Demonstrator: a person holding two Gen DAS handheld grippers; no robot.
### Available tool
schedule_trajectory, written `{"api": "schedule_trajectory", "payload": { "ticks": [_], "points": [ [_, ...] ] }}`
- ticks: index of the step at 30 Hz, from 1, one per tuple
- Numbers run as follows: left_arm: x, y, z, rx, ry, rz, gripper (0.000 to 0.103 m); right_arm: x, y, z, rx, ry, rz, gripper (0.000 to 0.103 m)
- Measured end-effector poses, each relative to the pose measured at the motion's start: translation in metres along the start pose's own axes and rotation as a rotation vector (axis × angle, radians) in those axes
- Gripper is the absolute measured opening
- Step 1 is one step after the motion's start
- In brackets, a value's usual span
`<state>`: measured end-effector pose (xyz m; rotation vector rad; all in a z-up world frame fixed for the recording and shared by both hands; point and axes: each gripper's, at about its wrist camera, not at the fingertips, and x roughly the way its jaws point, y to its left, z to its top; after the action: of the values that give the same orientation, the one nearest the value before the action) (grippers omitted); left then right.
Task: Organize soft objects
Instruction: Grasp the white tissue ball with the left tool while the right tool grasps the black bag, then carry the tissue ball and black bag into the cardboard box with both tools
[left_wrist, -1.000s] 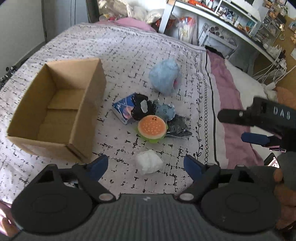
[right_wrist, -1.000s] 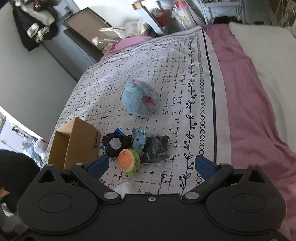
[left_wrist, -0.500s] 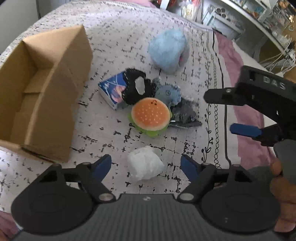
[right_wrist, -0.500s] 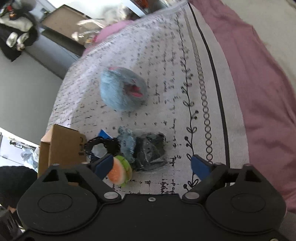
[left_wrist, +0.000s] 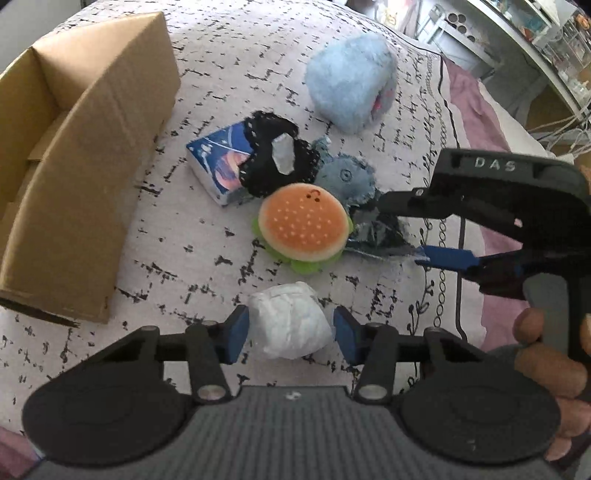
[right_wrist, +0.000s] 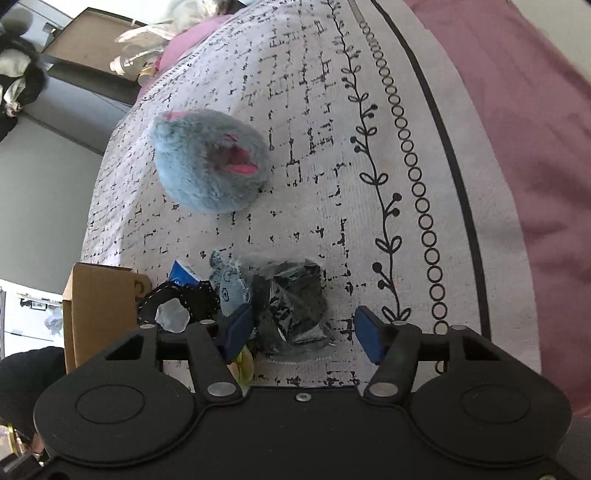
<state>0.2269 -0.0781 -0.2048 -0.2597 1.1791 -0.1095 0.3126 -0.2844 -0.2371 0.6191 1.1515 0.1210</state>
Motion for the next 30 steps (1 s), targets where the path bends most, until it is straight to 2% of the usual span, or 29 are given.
{"api": "schedule_trajectory", "payload": {
  "ticks": [1, 2, 5, 6, 8, 17, 30],
  "points": [
    [-0.001, 0.001, 0.001, -0.003, -0.004, 0.004, 0.049, 0.002, 0.000, 0.001, 0.005, 0.005, 0.003, 0.051],
    [-0.003, 0.002, 0.001, -0.004, -0.009, 0.007, 0.049, 0.004, 0.000, 0.001, 0.009, 0.011, 0.005, 0.040],
    [-0.009, 0.003, 0.002, -0.005, -0.027, 0.010, 0.049, 0.002, 0.001, 0.000, 0.005, -0.001, 0.024, 0.031],
    [-0.012, 0.003, 0.002, -0.009, -0.032, 0.009, 0.049, -0.001, 0.002, -0.001, 0.004, -0.020, 0.024, 0.024],
    [-0.017, 0.003, 0.002, -0.016, -0.044, 0.001, 0.049, -0.010, 0.002, -0.002, 0.002, -0.047, 0.037, 0.021],
    [-0.055, -0.007, 0.002, -0.012, -0.147, -0.047, 0.049, -0.052, 0.007, -0.013, -0.011, -0.117, 0.086, 0.020],
    [-0.106, 0.009, -0.003, 0.000, -0.236, -0.081, 0.049, -0.096, 0.026, -0.043, -0.046, -0.181, 0.060, 0.020]
  ]
}}
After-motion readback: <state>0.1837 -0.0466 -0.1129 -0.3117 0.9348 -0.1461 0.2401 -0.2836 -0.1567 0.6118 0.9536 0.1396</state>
